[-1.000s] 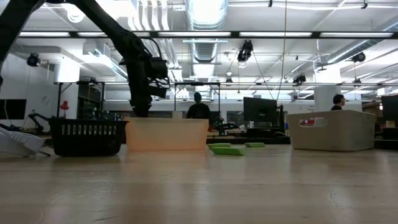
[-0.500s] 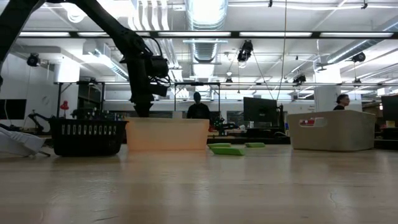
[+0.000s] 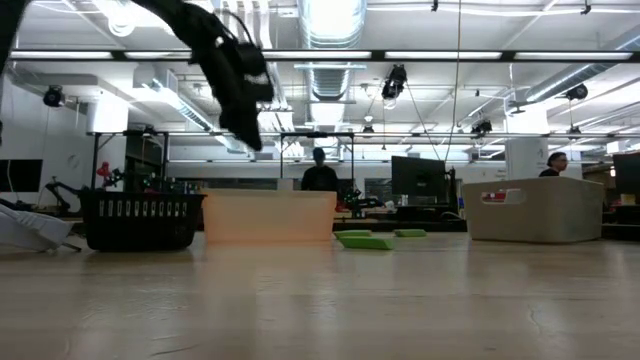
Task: Pick & Place School Supplies
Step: Put the green eraser into the orange bin
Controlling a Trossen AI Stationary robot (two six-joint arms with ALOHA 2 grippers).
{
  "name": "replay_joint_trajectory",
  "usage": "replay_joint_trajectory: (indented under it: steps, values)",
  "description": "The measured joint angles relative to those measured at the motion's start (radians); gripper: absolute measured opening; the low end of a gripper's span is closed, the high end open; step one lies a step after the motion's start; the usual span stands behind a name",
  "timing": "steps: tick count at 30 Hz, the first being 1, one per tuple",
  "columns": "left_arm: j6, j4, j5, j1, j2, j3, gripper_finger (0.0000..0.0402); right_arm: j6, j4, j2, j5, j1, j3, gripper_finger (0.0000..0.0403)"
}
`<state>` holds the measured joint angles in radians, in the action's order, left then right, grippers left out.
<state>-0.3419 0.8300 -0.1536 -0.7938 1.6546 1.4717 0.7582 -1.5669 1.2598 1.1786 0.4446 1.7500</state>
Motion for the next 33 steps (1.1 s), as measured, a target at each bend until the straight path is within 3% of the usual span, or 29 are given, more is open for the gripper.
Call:
replay_joint_trajectory:
  steps: [5,7,15,21,33]
  values:
    - [0.022,-0.069,-0.335,0.008,-0.163,0.004,0.0119,0.001,0.000,0.000,0.000,0.000,0.000,0.0057]
    - [0.034,-0.126,-0.375,0.025,-0.241,-0.028,0.0119,0.007,0.001,0.000,0.000,0.000,0.000,0.0057]
    - [0.109,-0.433,-0.149,0.187,-0.553,-0.310,0.0119,0.054,0.001,0.000,-0.001,0.000,0.000,0.0057]
    - [0.102,-0.613,-0.143,0.300,-0.741,-0.591,0.0119,0.078,0.002,0.000,-0.001,0.000,0.000,0.0057]
    - [0.213,-0.744,-0.142,0.303,-1.001,-0.988,0.0119,0.107,0.003,0.000,-0.002,0.000,0.000,0.0057]
